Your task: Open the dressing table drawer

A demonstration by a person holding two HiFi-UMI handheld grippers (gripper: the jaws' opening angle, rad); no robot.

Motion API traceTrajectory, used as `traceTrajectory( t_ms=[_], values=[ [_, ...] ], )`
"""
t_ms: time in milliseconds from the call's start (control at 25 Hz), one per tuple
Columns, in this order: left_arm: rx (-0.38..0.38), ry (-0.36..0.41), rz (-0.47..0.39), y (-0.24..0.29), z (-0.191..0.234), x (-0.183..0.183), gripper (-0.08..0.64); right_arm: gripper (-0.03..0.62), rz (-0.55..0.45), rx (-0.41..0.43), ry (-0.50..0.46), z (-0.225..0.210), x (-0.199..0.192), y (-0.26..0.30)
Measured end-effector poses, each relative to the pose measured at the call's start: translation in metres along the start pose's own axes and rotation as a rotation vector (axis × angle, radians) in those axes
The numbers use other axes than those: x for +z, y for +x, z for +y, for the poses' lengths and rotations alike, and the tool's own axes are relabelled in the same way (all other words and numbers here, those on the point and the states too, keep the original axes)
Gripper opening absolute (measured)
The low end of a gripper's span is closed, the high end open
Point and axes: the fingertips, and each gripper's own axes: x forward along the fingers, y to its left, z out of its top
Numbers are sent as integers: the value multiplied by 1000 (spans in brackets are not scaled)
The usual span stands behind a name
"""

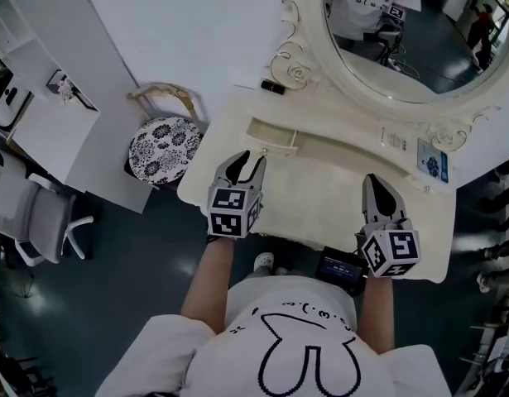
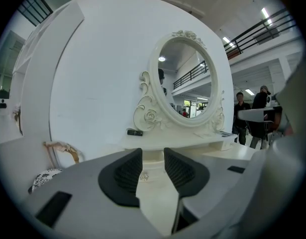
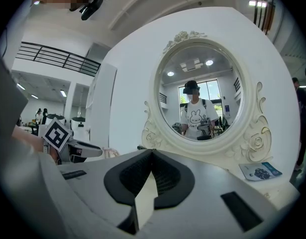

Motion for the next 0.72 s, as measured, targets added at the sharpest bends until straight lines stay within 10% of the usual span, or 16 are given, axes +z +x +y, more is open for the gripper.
traceTrajectory(
  t_ms=[480, 720],
  values=[
    [-45, 68, -127, -5, -15, 64, 160, 15, -78, -3, -44, -10, 38, 12],
    [-62, 102, -206, -11, -22, 85, 11, 15, -101, -13, -56, -12, 45, 16]
  ],
)
